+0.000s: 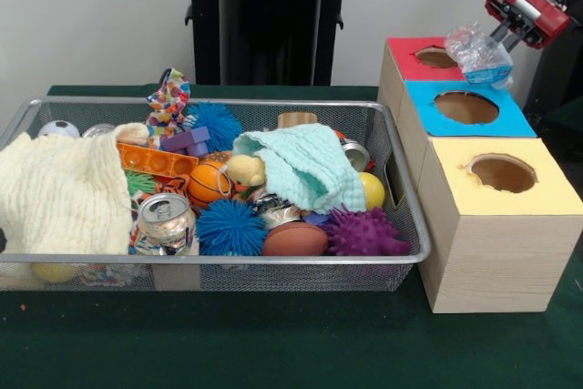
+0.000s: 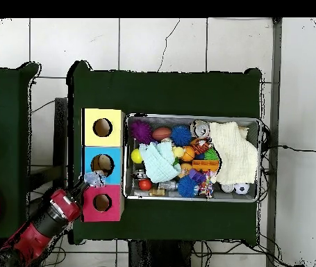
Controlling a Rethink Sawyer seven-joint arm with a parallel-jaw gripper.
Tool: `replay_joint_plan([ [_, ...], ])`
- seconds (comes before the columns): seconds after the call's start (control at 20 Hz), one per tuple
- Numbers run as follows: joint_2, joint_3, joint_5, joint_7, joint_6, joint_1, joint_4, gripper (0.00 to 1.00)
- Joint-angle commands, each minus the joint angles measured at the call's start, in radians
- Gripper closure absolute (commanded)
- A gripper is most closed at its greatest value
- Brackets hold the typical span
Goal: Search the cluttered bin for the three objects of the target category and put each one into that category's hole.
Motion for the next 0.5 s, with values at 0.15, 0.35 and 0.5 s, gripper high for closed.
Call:
replay_joint_plan([
  [0.15,0.029,0.012,-0.025,0.12,-0.014,-0.098,-0.151,1.0],
  [0.35,0.012,0.023,-0.041,0.095,-0.051,-0.126,-0.157,1.0],
  [0.5,0.018,0.026,-0.047,0.102,-0.076,-0.133,-0.155,1.0],
])
